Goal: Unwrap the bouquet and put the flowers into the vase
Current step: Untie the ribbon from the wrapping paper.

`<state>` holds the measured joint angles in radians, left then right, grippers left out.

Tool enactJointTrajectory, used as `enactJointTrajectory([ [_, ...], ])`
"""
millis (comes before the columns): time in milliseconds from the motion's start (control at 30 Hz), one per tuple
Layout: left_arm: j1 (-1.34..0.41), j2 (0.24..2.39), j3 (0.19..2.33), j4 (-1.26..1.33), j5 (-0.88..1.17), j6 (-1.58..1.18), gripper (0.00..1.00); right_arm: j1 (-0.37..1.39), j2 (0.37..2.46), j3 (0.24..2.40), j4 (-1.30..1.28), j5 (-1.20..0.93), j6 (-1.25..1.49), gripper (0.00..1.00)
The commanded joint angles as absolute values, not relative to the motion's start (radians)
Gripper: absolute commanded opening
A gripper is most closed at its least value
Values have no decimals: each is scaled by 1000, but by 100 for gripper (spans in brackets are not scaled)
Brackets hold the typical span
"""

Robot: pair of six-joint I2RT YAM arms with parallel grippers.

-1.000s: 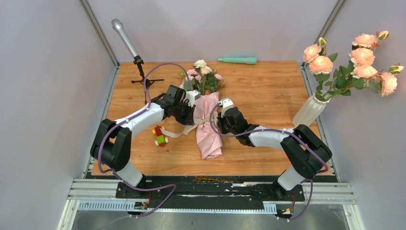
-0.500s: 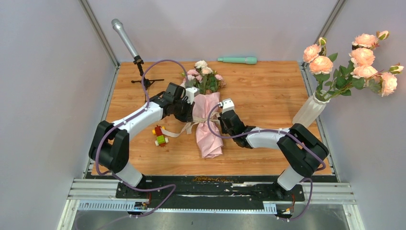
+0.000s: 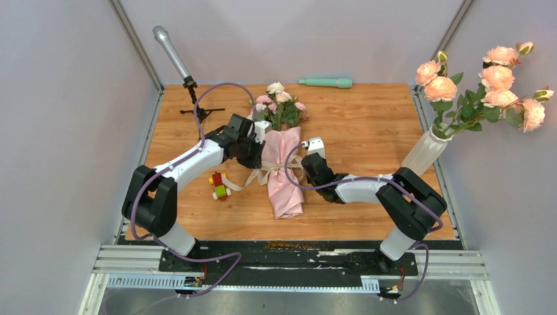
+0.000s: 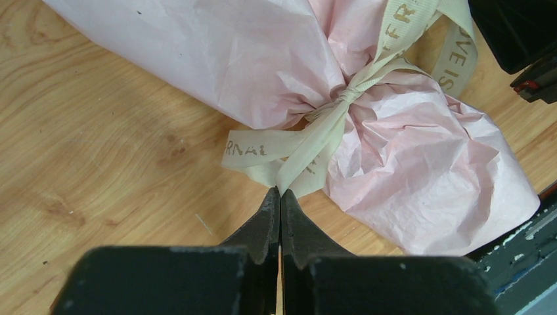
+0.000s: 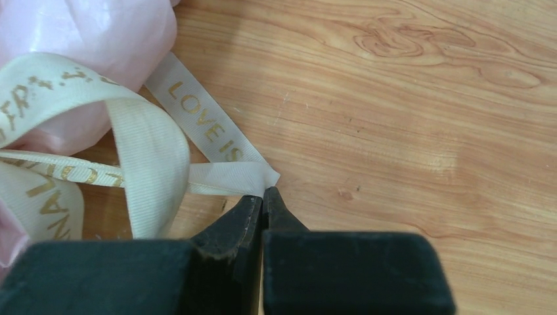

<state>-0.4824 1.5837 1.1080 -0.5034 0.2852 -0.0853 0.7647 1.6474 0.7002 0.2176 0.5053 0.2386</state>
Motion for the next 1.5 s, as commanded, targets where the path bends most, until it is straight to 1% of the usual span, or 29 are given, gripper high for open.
enactJointTrajectory([
  [0,-476,1539,1149,-518,245,-96,0,763,1651,716,181,577,281,0],
  [633,-423,1511,1138,-518,195,-130,0,761,1642,709,80,694,388,0],
  [1067,-359,1451,1113,-517,170,-134,0,749,1588,691,7,735,446,0],
  [1467,-356,1408,1119,-542,97,-109,0,723,1518,655,-76,741,511,0],
])
